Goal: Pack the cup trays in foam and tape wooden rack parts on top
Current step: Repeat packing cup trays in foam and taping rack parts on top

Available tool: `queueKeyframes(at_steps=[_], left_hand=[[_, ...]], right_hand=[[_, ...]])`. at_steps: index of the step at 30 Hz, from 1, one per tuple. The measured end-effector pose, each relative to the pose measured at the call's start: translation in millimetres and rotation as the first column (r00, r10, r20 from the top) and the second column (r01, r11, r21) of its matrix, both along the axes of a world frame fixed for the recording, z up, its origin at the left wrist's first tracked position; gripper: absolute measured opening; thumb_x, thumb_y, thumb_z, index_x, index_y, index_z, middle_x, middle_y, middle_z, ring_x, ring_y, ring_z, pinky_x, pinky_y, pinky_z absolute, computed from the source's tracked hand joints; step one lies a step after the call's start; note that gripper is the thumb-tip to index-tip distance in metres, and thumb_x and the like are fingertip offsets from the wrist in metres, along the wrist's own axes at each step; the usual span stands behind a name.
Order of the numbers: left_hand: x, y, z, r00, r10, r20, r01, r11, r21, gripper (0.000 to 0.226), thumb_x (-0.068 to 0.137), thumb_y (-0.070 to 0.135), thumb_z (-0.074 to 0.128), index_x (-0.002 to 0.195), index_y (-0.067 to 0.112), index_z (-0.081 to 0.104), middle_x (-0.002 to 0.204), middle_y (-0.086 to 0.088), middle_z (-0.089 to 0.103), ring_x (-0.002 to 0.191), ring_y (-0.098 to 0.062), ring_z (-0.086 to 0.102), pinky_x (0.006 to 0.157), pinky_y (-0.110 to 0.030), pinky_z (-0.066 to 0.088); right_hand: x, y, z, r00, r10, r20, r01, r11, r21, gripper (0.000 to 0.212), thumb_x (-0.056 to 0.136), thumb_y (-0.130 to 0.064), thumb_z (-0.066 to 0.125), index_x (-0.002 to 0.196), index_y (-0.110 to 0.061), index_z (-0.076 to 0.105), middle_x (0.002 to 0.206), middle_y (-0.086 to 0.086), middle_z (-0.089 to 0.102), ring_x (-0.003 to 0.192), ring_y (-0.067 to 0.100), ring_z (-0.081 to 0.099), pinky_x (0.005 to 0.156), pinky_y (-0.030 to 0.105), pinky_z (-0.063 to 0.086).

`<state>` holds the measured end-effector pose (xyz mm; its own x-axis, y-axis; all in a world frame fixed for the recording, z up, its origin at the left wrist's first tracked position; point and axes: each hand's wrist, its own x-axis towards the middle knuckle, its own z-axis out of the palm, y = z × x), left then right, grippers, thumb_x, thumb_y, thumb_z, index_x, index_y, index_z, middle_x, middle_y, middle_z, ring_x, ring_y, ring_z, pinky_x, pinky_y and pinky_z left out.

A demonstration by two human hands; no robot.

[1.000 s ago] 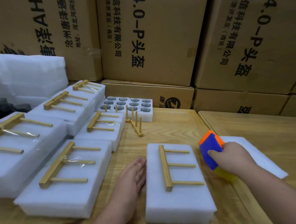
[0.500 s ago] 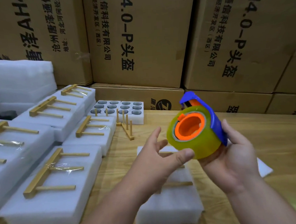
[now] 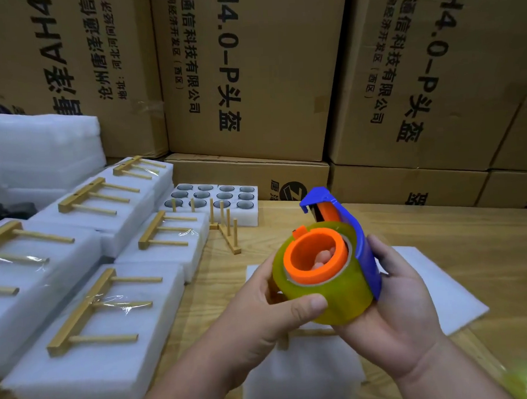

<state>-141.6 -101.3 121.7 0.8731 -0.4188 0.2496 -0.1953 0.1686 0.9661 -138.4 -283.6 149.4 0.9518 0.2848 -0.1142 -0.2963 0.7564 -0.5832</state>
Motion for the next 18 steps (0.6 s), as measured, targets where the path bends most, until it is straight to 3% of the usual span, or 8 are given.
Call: queueKeyframes(at_steps=[2, 4, 6, 9, 11, 13, 15, 18], left_hand=[[2.8, 4.2, -2.0, 1.0, -0.003, 0.004, 0.002, 0.999, 0.054, 0.071, 0.078, 0.032, 0.083, 0.142, 0.039, 0.052, 0.129, 0.004, 0.069, 0.115, -0.008, 0.066, 0.087, -0.023, 0.055], [8.1, 8.4, -6.3, 0.996, 0.086, -0.026, -0.083, 0.991, 0.107, 0.1, 0.068, 0.046, 0.09, 0.152, 0.042, 0.037, 0.137, 0.009, 0.064, 0.122, -0.01, 0.063, 0.1, -0.032, 0.054], [8.9, 13.0, -5.7, 0.969, 0.242, -0.057, -0.23, 0.96, 0.159, 0.119, 0.052, 0.063, 0.092, 0.152, 0.049, 0.03, 0.138, 0.018, 0.06, 0.12, -0.002, 0.063, 0.099, -0.031, 0.054], [11.8, 21.8, -6.7, 0.931, 0.365, -0.028, -0.362, 0.93, 0.065, 0.101, 0.053, 0.063, 0.085, 0.144, 0.05, 0.043, 0.127, 0.021, 0.066, 0.11, -0.001, 0.067, 0.08, -0.016, 0.055], [13.1, 28.3, -4.8, 0.907, 0.42, 0.021, -0.42, 0.907, 0.017, 0.085, 0.056, 0.063, 0.081, 0.136, 0.052, 0.052, 0.123, 0.022, 0.068, 0.108, -0.004, 0.068, 0.078, -0.018, 0.055], [12.3, 32.8, -0.1, 0.883, 0.462, 0.088, -0.463, 0.886, -0.005, 0.075, 0.058, 0.062, 0.079, 0.129, 0.053, 0.058, 0.121, 0.021, 0.069, 0.109, -0.006, 0.068, 0.086, -0.026, 0.055], [8.4, 35.8, 6.9, 0.856, 0.487, 0.172, -0.496, 0.869, 0.005, 0.065, 0.061, 0.06, 0.077, 0.124, 0.057, 0.06, 0.12, 0.02, 0.069, 0.111, -0.005, 0.066, 0.091, -0.032, 0.054], [0.4, 40.2, 17.5, 0.814, 0.46, 0.355, -0.521, 0.849, 0.092, 0.059, 0.069, 0.059, 0.074, 0.126, 0.059, 0.057, 0.126, 0.022, 0.066, 0.117, -0.004, 0.062, 0.092, -0.029, 0.05]], right_hand=[[5.1, -3.6, 3.4, 0.996, -0.017, 0.084, 0.022, 0.997, -0.068, 0.053, 0.085, -0.042, 0.068, 0.122, -0.003, 0.072, 0.114, 0.02, 0.071, 0.105, 0.031, 0.07, 0.088, 0.049, 0.059], [11.3, -10.7, 9.2, 0.98, -0.006, 0.198, 0.044, 0.981, -0.187, 0.047, 0.078, -0.032, 0.076, 0.115, -0.003, 0.075, 0.108, 0.021, 0.074, 0.094, 0.03, 0.075, 0.078, 0.044, 0.061], [16.1, -18.7, 16.6, 0.945, 0.028, 0.325, 0.109, 0.911, -0.397, 0.048, 0.076, -0.025, 0.081, 0.118, -0.004, 0.073, 0.117, 0.02, 0.073, 0.102, 0.03, 0.074, 0.079, 0.036, 0.061], [22.0, -30.7, 21.0, 0.834, 0.128, 0.536, 0.393, 0.544, -0.741, 0.042, 0.075, -0.037, 0.086, 0.115, -0.032, 0.073, 0.115, 0.0, 0.076, 0.109, 0.019, 0.071, 0.085, 0.031, 0.06], [28.0, -40.9, 16.0, 0.759, 0.19, 0.623, 0.594, 0.188, -0.782, 0.035, 0.074, -0.049, 0.078, 0.108, -0.046, 0.071, 0.107, -0.014, 0.076, 0.101, 0.006, 0.069, 0.086, 0.036, 0.055], [33.8, -51.4, 5.6, 0.695, 0.238, 0.679, 0.704, -0.035, -0.709, 0.031, 0.075, -0.053, 0.075, 0.106, -0.053, 0.069, 0.113, -0.025, 0.071, 0.108, -0.003, 0.061, 0.095, 0.039, 0.046], [37.5, -60.0, -6.4, 0.653, 0.281, 0.703, 0.751, -0.129, -0.647, 0.024, 0.082, -0.055, 0.077, 0.105, -0.053, 0.068, 0.133, -0.031, 0.06, 0.132, -0.005, 0.047, 0.116, 0.043, 0.027], [36.3, -65.1, -19.2, 0.586, 0.329, 0.74, 0.805, -0.129, -0.58, 0.025, 0.081, -0.054, 0.068, 0.106, -0.051, 0.069, 0.134, -0.038, 0.055, 0.144, -0.004, 0.035, 0.122, 0.045, 0.012]])
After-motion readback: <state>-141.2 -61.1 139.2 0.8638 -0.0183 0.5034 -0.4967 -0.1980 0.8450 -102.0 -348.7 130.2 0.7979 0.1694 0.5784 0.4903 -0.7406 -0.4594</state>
